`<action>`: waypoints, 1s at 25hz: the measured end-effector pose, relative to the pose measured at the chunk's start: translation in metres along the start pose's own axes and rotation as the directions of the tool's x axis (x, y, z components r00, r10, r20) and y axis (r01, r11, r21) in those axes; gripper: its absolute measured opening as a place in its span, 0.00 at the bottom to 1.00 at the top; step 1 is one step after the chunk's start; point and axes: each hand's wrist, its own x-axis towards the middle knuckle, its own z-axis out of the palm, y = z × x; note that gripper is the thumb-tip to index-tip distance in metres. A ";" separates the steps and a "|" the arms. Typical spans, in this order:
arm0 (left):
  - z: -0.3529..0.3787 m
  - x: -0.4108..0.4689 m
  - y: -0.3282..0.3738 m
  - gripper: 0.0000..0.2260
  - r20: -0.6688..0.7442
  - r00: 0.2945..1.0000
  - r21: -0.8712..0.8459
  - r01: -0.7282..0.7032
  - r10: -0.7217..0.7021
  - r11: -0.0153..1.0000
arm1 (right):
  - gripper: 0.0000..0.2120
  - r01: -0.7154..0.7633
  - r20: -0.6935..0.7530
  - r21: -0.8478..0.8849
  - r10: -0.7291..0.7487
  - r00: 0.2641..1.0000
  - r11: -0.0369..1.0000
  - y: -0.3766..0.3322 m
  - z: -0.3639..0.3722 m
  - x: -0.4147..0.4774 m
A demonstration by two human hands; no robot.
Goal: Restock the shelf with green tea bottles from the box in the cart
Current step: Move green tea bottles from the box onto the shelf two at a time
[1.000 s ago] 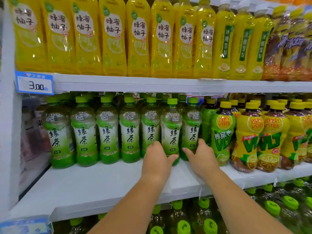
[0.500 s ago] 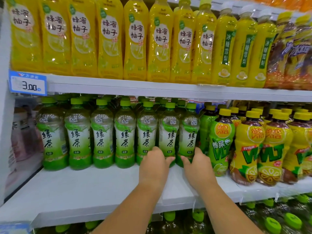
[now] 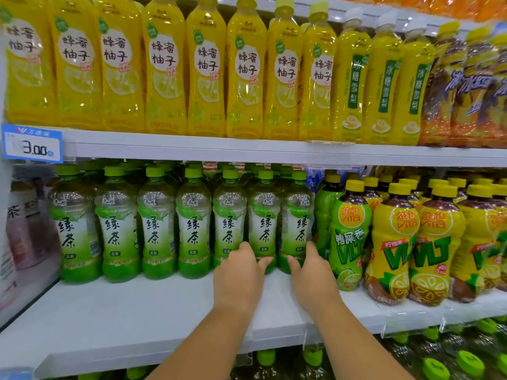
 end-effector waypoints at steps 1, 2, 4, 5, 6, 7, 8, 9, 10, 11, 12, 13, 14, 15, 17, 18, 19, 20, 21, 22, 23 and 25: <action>0.000 0.000 0.000 0.17 -0.004 1.000 0.000 -0.004 0.004 1.000 | 0.21 -0.006 0.000 -0.005 0.006 1.000 1.000 0.000 0.000 0.000; 0.000 0.000 0.000 0.17 -0.014 1.000 -0.001 -0.010 0.010 1.000 | 0.21 -0.011 0.003 -0.009 0.011 1.000 1.000 -0.001 0.000 0.000; -0.001 0.000 0.000 0.16 -0.040 0.999 -0.012 -0.020 0.020 1.000 | 0.21 -0.018 0.015 -0.024 0.019 1.000 1.000 -0.001 0.000 0.000; -0.001 0.000 -0.001 0.15 -0.050 0.998 -0.019 -0.024 0.023 1.000 | 0.20 -0.026 0.022 -0.031 0.027 0.999 0.999 -0.002 0.000 0.000; -0.002 0.000 -0.002 0.15 -0.057 0.998 -0.025 -0.025 0.023 0.999 | 0.19 -0.039 0.029 -0.031 0.040 0.999 0.999 -0.002 0.001 0.001; -0.001 0.001 -0.003 0.14 -0.059 0.998 -0.032 -0.022 0.020 0.999 | 0.18 -0.051 0.035 -0.025 0.052 0.998 0.998 -0.002 0.001 0.001; -0.001 0.001 -0.004 0.15 -0.061 0.998 -0.041 -0.017 0.014 0.999 | 0.17 -0.058 0.040 -0.019 0.058 0.998 0.998 -0.002 0.001 0.001; -0.001 0.001 -0.005 0.15 -0.063 0.998 -0.049 -0.012 0.009 0.999 | 0.17 -0.056 0.042 -0.015 0.057 0.998 0.998 -0.002 0.001 0.001; 0.000 0.002 -0.005 0.15 -0.067 0.998 -0.054 -0.010 0.006 0.998 | 0.17 -0.051 0.041 -0.012 0.052 0.998 0.999 -0.002 0.001 0.001; 0.000 0.001 -0.005 0.15 -0.071 0.997 -0.060 -0.012 0.008 0.998 | 0.16 -0.048 0.037 -0.005 0.048 0.998 0.999 -0.002 0.001 0.001; 0.000 0.001 -0.005 0.14 -0.074 0.997 -0.069 -0.016 0.011 0.997 | 0.16 -0.046 0.032 0.004 0.046 0.998 0.999 -0.002 0.000 0.001; 0.000 0.002 -0.006 0.13 -0.076 0.997 -0.081 -0.019 0.013 0.997 | 0.15 -0.047 0.027 0.010 0.046 0.999 0.999 -0.002 0.000 0.001; 0.000 0.002 -0.006 0.13 -0.075 0.997 -0.093 -0.015 0.008 0.996 | 0.15 -0.049 0.024 0.009 0.049 0.999 0.999 -0.002 0.000 0.001; 0.000 0.002 -0.006 0.14 -0.071 0.997 -0.102 -0.009 0.001 0.995 | 0.14 -0.050 0.019 0.004 0.050 0.999 0.999 -0.003 0.000 0.000; -0.001 0.002 -0.007 0.14 -0.063 0.998 -0.115 -0.002 -0.005 0.993 | 0.14 -0.043 0.000 -0.004 0.043 0.999 0.999 -0.004 0.000 -0.001; -0.001 0.002 -0.008 0.14 -0.056 0.998 -0.119 0.001 -0.008 0.993 | 0.13 -0.035 -0.015 -0.001 0.035 0.999 0.999 -0.004 0.000 -0.002; -0.001 0.003 -0.008 0.14 -0.049 0.999 -0.124 0.004 -0.010 0.992 | 0.13 -0.027 -0.032 0.006 0.027 0.999 1.000 -0.005 -0.001 -0.003; -0.001 0.003 -0.008 0.14 -0.041 0.999 -0.132 0.005 -0.010 0.991 | 0.12 -0.015 -0.051 0.015 0.016 0.999 1.000 -0.005 -0.002 -0.003; -0.001 0.002 -0.008 0.13 -0.035 0.999 -0.143 0.006 -0.011 0.990 | 0.11 -0.002 -0.070 0.021 0.003 0.998 1.000 -0.006 -0.002 -0.004; -0.001 0.001 -0.009 0.13 -0.033 0.999 -0.156 0.009 -0.015 0.988 | 0.11 0.011 -0.090 0.024 -0.009 0.996 1.000 -0.006 -0.003 -0.005; -0.001 0.000 -0.009 0.12 -0.033 0.999 -0.175 0.014 -0.020 0.984 | 0.12 0.022 -0.111 0.025 -0.019 0.994 0.999 -0.007 -0.003 -0.006; -0.003 -0.001 -0.010 0.13 -0.021 0.999 -0.238 0.032 -0.038 0.971 | 0.12 0.041 -0.148 0.026 -0.037 0.988 0.999 -0.007 -0.002 -0.007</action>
